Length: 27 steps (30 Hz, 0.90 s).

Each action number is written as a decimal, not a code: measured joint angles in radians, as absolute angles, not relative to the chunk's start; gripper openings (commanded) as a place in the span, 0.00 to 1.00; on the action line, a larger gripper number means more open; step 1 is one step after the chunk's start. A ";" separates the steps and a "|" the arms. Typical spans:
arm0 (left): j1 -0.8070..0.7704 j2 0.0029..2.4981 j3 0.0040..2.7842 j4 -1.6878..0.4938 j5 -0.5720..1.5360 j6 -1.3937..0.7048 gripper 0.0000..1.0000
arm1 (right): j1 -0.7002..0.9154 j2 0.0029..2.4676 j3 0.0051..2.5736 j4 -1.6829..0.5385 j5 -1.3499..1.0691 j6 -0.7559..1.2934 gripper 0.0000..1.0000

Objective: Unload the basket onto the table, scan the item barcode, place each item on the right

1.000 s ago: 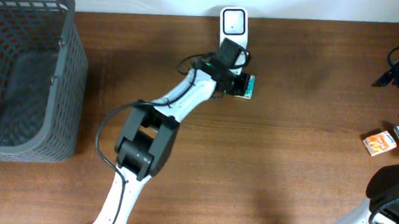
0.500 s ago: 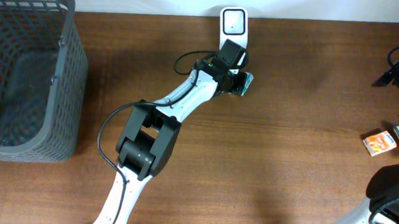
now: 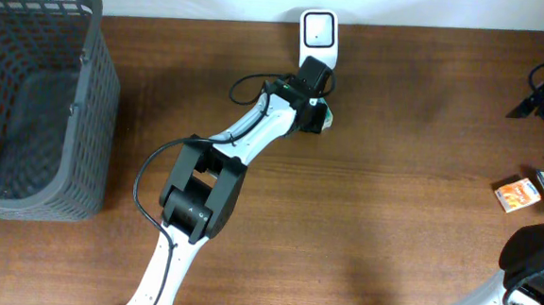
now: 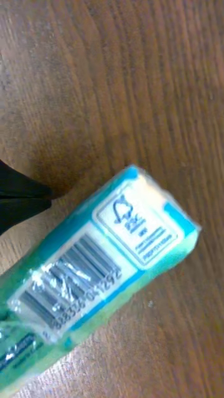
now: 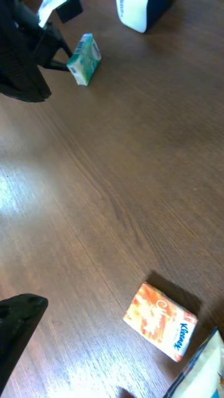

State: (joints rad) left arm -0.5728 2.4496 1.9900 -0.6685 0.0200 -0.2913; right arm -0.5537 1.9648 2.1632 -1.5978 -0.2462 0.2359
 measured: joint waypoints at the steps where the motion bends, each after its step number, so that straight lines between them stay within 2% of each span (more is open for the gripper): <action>1: -0.574 2.450 1.992 -0.673 0.024 -0.291 0.00 | -0.554 1.965 2.163 -1.598 -0.246 0.236 0.98; 6: -0.578 2.450 2.003 -0.705 0.038 -0.291 0.00 | -0.554 1.965 2.163 -1.598 -0.246 0.236 0.98; 15: -0.589 2.437 2.057 -0.898 0.002 -0.291 0.00 | -0.554 1.965 2.163 -1.598 -0.246 0.236 0.98; 18: -0.580 2.372 2.057 -0.947 -0.008 -0.291 0.08 | -0.554 1.965 2.163 -1.598 -0.246 0.236 0.98; 19: -0.575 2.347 2.057 -0.960 -0.010 -0.290 0.15 | -0.554 1.965 2.163 -1.598 -0.246 0.236 0.98; 20: -0.567 2.312 2.057 -0.981 -0.011 -0.291 0.27 | -0.554 1.965 2.163 -1.598 -0.246 0.236 0.98; 22: -0.547 2.259 2.062 -1.004 -0.013 -0.288 0.61 | -0.554 1.965 2.163 -1.598 -0.246 0.235 0.98; 23: -0.534 2.235 2.065 -1.016 -0.014 -0.286 0.88 | -0.554 1.965 2.163 -1.598 -0.246 0.236 0.98; 25: -0.504 2.199 2.069 -1.037 -0.014 -0.287 0.98 | -0.554 1.965 2.163 -1.598 -0.246 0.236 0.98; 27: -0.466 2.175 2.070 -1.064 -0.016 -0.285 0.99 | -0.554 1.965 2.163 -1.598 -0.246 0.236 0.98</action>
